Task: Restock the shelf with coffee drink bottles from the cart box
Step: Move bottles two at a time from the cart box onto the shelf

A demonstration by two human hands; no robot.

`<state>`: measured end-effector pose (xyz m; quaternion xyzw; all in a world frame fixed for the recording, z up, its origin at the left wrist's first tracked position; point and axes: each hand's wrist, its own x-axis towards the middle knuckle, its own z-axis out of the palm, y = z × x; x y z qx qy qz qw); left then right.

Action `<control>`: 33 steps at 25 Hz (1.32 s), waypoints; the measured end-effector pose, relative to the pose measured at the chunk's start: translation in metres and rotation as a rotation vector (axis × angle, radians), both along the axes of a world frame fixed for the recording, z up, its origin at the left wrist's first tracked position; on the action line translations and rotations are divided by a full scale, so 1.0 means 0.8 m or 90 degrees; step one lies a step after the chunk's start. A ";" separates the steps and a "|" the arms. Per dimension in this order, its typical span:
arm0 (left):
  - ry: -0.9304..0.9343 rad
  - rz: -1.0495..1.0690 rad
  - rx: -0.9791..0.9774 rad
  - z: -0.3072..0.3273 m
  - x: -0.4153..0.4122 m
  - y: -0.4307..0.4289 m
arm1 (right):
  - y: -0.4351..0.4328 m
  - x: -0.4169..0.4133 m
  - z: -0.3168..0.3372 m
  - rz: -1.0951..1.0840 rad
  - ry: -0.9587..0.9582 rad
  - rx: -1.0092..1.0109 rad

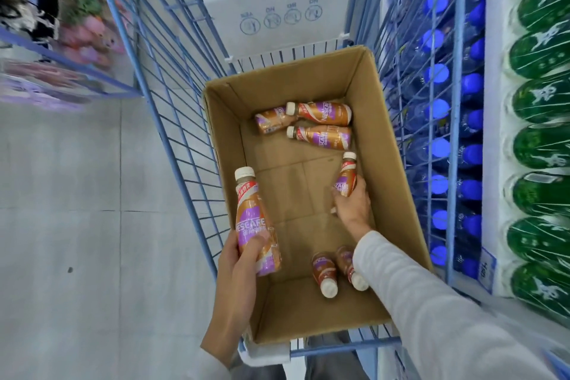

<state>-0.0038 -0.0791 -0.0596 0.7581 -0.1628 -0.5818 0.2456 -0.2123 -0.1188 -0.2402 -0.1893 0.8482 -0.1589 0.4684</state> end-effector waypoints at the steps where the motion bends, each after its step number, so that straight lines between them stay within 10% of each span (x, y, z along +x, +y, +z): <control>1: 0.003 -0.014 -0.010 0.011 0.000 0.004 | 0.006 0.001 0.019 -0.017 -0.027 -0.014; 16: 0.180 -0.239 -0.295 0.236 -0.015 0.024 | 0.144 0.044 0.444 -0.284 -0.275 -0.481; 33: 0.550 -0.775 -0.347 0.393 -0.162 0.227 | 0.482 0.025 0.631 -0.516 0.076 -0.742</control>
